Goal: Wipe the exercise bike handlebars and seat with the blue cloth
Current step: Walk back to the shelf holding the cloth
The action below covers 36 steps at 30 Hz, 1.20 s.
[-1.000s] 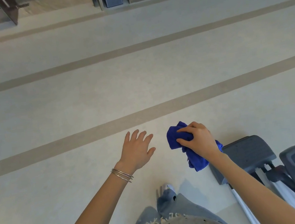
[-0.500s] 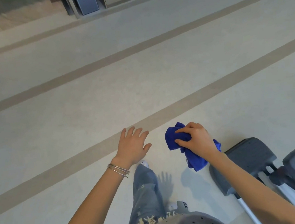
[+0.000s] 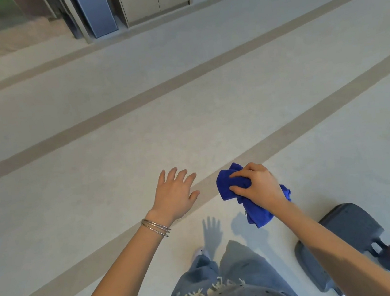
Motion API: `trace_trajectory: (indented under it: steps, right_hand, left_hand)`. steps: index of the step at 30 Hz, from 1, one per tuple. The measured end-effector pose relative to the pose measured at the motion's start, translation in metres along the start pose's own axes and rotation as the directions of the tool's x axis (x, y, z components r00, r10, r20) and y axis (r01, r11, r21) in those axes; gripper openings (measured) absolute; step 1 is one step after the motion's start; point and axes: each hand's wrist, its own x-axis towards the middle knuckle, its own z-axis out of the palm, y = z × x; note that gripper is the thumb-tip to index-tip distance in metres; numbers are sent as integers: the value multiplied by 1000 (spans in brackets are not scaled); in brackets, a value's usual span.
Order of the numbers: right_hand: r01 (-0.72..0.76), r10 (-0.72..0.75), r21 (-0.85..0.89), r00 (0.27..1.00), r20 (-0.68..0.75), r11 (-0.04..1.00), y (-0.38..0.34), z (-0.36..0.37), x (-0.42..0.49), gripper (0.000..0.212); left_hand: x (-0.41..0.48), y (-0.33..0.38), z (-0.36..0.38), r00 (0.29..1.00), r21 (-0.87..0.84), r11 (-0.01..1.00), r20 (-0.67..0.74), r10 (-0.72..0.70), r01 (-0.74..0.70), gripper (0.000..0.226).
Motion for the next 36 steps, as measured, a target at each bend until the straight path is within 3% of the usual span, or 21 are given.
trace_trajectory:
  steps: [12,21,27,36]
  right_hand:
    - [23,-23,-2,998,58,1000,11,-15,124,32]
    - [43,-44,26,997,56,999,50,-86,264,32]
    - [49,-45,-33,990,132,998,74,-124,345,34]
    - [84,-84,3,996,29,997,91,-136,431,30]
  left_hand:
    - [109,-31,-12,997,-7,1000,77,-15,16,55]
    - [257,-14,-59,997,0,1000,78,-6,6,55]
    - [344,-9,-92,998,22,999,60,-33,32,54]
    - [438,-28,-112,996,27,999,81,-35,33,55]
